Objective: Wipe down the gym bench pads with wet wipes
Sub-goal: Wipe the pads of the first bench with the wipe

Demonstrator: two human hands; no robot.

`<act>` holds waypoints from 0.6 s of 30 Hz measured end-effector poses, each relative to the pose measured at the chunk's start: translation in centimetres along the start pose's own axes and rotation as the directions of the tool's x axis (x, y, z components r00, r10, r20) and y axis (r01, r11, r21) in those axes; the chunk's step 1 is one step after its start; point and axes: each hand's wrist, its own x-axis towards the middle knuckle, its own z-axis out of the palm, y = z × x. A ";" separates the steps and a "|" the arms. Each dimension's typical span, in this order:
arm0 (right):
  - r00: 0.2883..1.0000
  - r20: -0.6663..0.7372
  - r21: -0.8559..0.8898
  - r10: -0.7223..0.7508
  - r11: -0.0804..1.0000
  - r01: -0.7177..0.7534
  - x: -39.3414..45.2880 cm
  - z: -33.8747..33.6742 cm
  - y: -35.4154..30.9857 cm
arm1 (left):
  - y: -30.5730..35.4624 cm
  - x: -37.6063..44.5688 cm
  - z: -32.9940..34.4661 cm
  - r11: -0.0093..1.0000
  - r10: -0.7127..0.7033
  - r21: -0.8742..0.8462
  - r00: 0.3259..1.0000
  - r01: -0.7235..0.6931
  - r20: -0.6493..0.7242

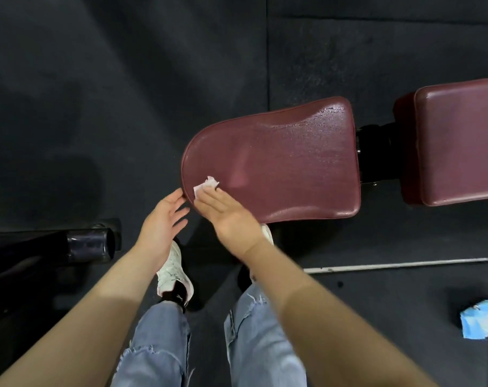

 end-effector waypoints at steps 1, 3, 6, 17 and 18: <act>0.992 0.058 -0.040 -0.115 0.992 0.118 -0.6 -1.1 1.9 | -0.1 0.0 0.0 1.000 0.000 -0.004 1.000 0.000 -0.014; 0.984 0.099 -0.092 -0.145 0.984 0.154 -3.3 -4.4 5.8 | -0.2 -0.1 0.2 1.000 -0.005 -0.026 0.999 0.004 -0.037; 0.962 -0.138 -0.121 0.236 0.960 -0.253 -10.0 -8.1 11.2 | -0.3 -0.6 1.0 0.999 -0.001 -0.044 0.999 -0.001 -0.038; 0.998 0.058 -0.073 0.015 0.997 -0.010 -1.9 1.3 -2.0 | 0.1 -1.2 1.8 1.000 0.011 0.002 1.000 -0.011 -0.029; 0.993 0.086 -0.055 -0.080 0.995 0.085 -2.1 0.1 -0.7 | 0.1 -1.1 1.7 1.000 0.014 0.003 0.999 -0.014 -0.029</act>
